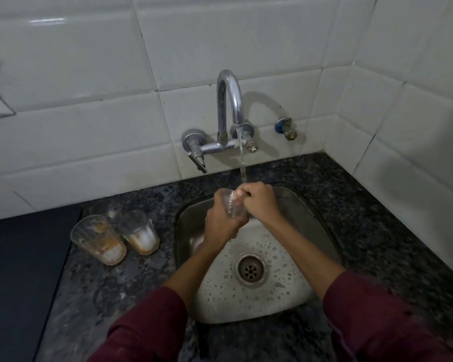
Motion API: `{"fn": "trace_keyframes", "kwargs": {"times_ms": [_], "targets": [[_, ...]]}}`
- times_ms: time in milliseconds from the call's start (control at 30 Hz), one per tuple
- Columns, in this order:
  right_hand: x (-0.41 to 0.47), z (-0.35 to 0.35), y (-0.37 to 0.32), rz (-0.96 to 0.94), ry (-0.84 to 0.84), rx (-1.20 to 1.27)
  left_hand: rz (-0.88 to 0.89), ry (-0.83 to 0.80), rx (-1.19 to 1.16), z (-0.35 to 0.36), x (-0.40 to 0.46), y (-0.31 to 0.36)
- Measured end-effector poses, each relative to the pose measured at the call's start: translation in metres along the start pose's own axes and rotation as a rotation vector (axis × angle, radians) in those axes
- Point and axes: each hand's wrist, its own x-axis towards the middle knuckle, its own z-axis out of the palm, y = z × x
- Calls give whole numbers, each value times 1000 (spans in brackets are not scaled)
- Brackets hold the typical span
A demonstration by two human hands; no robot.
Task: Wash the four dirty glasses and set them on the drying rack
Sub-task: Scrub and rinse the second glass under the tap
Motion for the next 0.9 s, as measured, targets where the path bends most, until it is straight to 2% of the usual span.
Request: {"fn": "trace_keyframes", "kwargs": {"times_ms": [33, 100, 133, 233, 300, 367, 467, 567, 667, 733, 800, 900], "targets": [[1, 1, 2, 16, -7, -4, 27, -1, 47, 0, 1, -1], [1, -3, 6, 69, -52, 118, 12, -114, 23, -6, 4, -5], [0, -7, 8, 86, -90, 227, -24, -205, -72, -11, 6, -5], [-5, -16, 14, 17, -219, 476, -201, -418, -558, -24, 13, -8], [-8, -14, 15, 5, -252, 528, -245, -445, -669, -22, 12, -8], [-6, -10, 15, -12, -227, 462, -207, -338, -572, -16, 11, -8], [0, -6, 14, -47, -171, 192, -107, -187, -279, -11, 10, -4], [2, -2, 19, 27, -145, 95, -104, -149, -83, -5, 14, -1], [-1, 8, 26, 275, -125, 342, -272, -278, -1, -3, 23, 2], [-4, 12, 30, 423, -144, 480, -456, -411, -78, -4, 26, 0], [-8, 13, 32, 509, -168, 515, -665, -532, -184, -4, 24, -3], [-12, 13, 39, 628, -177, 605, -849, -651, -358, -1, 21, -18]]}}
